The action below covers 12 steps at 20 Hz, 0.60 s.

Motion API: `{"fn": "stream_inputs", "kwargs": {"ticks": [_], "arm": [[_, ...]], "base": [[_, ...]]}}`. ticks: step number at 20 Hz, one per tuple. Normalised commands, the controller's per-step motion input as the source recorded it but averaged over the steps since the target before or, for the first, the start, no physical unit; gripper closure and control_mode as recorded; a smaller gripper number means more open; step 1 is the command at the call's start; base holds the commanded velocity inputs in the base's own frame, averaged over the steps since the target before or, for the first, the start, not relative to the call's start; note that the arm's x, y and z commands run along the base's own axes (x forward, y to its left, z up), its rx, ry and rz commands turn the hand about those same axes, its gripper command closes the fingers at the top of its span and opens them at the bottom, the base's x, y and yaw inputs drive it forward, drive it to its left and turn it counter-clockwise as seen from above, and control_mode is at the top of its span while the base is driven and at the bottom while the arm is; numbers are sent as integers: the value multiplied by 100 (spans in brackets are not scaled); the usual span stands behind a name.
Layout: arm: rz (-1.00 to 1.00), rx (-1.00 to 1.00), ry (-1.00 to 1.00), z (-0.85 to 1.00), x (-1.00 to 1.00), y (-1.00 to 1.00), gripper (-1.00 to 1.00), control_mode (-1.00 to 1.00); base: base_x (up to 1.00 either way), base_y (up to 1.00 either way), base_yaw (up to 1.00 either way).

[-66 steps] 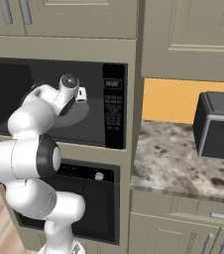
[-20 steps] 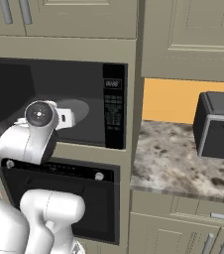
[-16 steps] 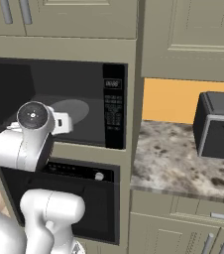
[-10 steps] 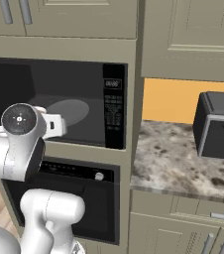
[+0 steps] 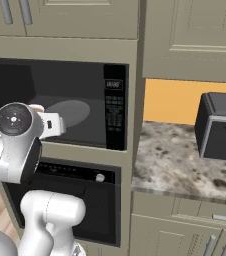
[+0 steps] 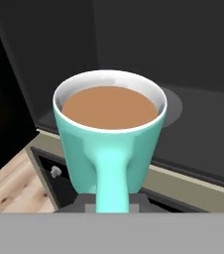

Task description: Pick the cup of tea, navigate to the dining table, and place it on the saucer.

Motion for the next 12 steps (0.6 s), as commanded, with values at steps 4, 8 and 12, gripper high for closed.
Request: {"fn": "stream_inputs", "kwargs": {"ticks": [4, 8, 12], "arm": [[0, 0, 0, 0, 0, 0, 100, -100], [0, 0, 0, 0, 0, 0, 100, 100], [0, 0, 0, 0, 0, 0, 100, 100]], "base": [[0, 0, 0], [-16, 0, -1], [-98, -6, -19]]}}
